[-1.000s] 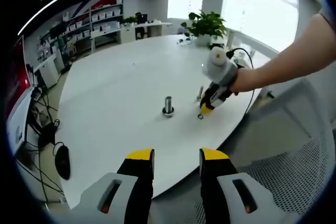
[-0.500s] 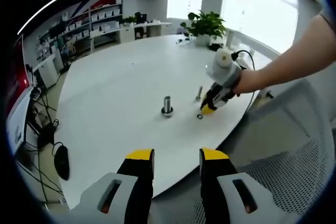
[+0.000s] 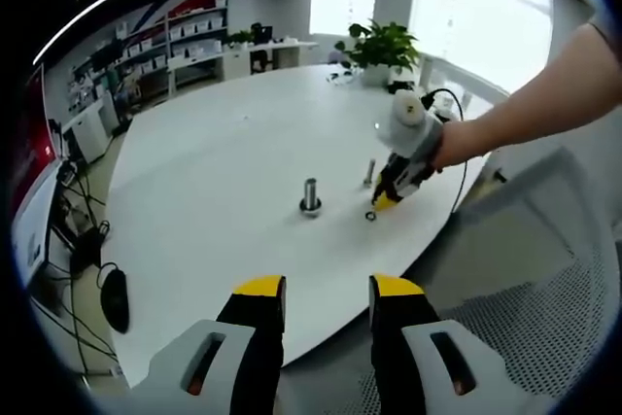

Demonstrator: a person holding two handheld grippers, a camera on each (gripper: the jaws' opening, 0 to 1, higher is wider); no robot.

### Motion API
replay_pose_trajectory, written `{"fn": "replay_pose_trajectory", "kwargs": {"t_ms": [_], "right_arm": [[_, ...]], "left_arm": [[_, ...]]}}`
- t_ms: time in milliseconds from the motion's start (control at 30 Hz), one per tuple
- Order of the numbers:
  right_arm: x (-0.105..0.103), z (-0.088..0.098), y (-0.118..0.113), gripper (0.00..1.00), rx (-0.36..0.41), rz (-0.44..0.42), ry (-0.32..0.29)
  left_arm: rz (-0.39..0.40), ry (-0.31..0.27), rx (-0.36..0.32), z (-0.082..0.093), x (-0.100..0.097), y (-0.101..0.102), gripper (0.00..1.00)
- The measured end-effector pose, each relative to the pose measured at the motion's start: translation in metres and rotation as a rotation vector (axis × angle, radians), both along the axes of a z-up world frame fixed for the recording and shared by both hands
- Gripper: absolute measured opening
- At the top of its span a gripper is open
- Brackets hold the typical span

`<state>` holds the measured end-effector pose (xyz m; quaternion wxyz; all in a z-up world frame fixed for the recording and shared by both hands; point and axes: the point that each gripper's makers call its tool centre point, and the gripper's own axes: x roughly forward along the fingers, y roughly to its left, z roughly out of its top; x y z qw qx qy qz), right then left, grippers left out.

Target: Place the washer onto the threaded stud by aligning its center hole with the stud, sliding it down to the base, and recovering from edge contact or off-axis alignment until the washer reaches the visible bottom stop.

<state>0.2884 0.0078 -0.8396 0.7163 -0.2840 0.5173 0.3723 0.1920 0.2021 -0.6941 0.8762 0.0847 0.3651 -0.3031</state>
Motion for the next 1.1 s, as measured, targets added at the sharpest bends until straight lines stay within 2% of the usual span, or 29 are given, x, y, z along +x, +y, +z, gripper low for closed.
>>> {"fn": "replay_pose_trajectory", "kwargs": {"t_ms": [167,267,333,400,533,633,700,800,1000,1100], "right_arm": [[-0.0014,-0.001,-0.0009,0.17,0.001,0.041,0.0],[-0.0007,-0.002,0.0004,0.16,-0.031,0.06,0.014],[0.0004,-0.0023,0.0005,0.16,-0.049,0.04,0.04],[0.0004,-0.0028,0.001,0.15,-0.076,0.048,0.056],[-0.0021,-0.0023,0.003,0.15,-0.187,0.102,0.067],[-0.0015,-0.0033,0.0042,0.15,-0.222,0.074,0.081],[-0.0004,-0.0032,0.0025,0.14,-0.221,0.024,0.099],[-0.0012,-0.0013,0.001,0.14,-0.196,0.004,0.084],[-0.0012,-0.0009,-0.0005,0.13,-0.161,0.019,0.052],[-0.0023,-0.0001,-0.0021,0.13,-0.134,-0.007,0.04]], "left_arm": [[0.001,-0.005,-0.006,0.0015,0.001,-0.0007,0.32],[-0.004,-0.002,0.0,0.0003,0.0003,-0.001,0.32],[-0.004,-0.001,-0.002,0.0003,0.0005,-0.0014,0.32],[-0.003,-0.001,-0.001,0.0004,0.0002,-0.001,0.32],[-0.002,-0.004,0.005,0.0004,0.0,-0.0007,0.32],[0.0,-0.006,0.002,0.0013,0.0003,-0.0006,0.32],[0.0,-0.007,0.002,0.0014,0.0005,-0.0005,0.32],[0.004,-0.005,0.004,0.0008,0.0007,0.0005,0.32],[0.004,-0.003,0.003,0.0003,0.0005,0.0006,0.32],[0.0,-0.003,0.004,0.0005,0.0006,-0.0002,0.32]]}}
